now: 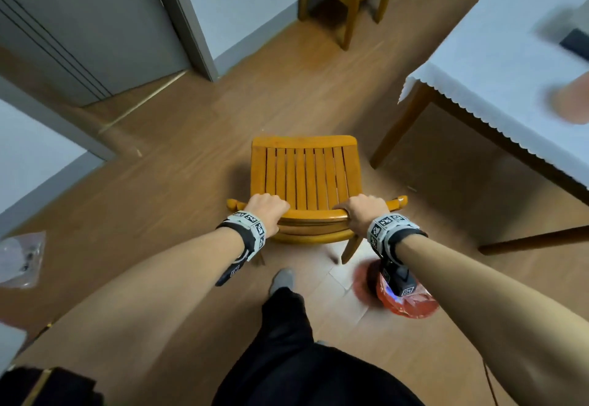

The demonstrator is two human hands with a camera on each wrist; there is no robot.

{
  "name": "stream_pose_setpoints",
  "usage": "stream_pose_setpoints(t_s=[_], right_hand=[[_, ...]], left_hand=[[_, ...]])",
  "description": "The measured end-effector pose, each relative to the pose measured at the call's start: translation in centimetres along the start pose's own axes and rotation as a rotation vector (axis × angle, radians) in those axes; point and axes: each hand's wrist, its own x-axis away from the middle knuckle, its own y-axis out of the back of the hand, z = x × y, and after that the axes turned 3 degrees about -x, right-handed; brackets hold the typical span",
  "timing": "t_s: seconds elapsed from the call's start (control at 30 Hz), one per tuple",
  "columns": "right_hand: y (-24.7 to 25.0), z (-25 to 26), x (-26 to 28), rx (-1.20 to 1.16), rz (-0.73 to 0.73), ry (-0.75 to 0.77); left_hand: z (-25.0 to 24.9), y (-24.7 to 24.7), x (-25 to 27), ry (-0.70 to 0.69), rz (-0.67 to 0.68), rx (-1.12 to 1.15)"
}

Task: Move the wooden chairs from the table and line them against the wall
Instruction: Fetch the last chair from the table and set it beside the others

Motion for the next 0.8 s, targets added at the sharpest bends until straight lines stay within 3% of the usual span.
stream_pose_setpoints(t_s=[0.4,0.63,0.8], right_hand=[[11.3,-4.4,-15.6,-0.085,0.054,-0.126],[20.5,-10.4,-24.8,-0.051,-0.031,-0.053],[26.2,-14.3,-31.3,-0.023,-0.017,-0.018]], left_hand=[[10.5,11.6,-17.1,-0.063,0.040,-0.058],[13.9,21.0,-26.2,0.046,-0.028,-0.007],[15.9,26.0,-33.0,0.150,0.001,0.061]])
